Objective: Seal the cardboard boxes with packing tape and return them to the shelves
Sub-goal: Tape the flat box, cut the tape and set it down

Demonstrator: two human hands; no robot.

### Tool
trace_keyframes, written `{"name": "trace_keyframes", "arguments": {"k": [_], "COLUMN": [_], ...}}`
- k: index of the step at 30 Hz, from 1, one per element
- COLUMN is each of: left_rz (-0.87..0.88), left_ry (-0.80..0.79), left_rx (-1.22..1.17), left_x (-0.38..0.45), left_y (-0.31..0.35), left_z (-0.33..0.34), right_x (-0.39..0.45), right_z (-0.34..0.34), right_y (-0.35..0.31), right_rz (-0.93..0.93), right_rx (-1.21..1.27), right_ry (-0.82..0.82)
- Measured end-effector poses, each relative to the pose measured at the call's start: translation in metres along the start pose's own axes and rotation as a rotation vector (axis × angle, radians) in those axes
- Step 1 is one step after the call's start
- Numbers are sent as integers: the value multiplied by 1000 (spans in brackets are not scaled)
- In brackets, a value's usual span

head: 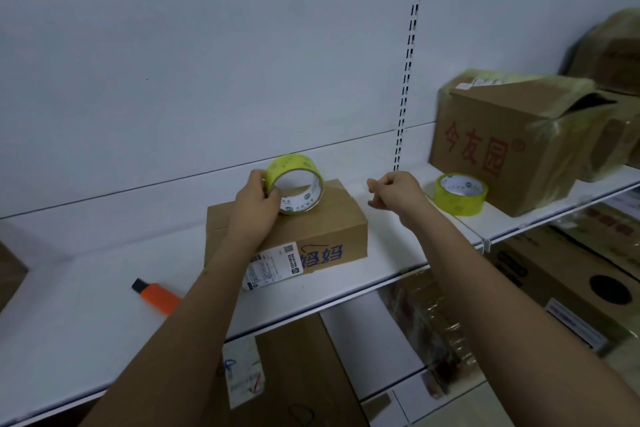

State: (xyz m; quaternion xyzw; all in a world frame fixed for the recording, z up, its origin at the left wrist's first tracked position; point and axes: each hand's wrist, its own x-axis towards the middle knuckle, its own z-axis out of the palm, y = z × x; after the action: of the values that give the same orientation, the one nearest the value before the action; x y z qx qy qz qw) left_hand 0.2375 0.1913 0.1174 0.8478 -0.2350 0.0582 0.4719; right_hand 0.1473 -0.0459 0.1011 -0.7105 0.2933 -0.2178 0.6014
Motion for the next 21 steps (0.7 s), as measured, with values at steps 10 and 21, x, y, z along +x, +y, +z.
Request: {"name": "trace_keyframes", "arguments": {"k": [10, 21], "left_rz": [-19, -20], "left_ry": [-41, -93], "left_rx": [15, 30], "left_x": [2, 2], "left_y": [4, 5], "left_z": [4, 4], "right_x": [6, -2], "right_z": [5, 28], "right_y": [18, 20], "right_rz": [113, 163], "right_rx": [-35, -406], "right_ry": [-73, -129]}}
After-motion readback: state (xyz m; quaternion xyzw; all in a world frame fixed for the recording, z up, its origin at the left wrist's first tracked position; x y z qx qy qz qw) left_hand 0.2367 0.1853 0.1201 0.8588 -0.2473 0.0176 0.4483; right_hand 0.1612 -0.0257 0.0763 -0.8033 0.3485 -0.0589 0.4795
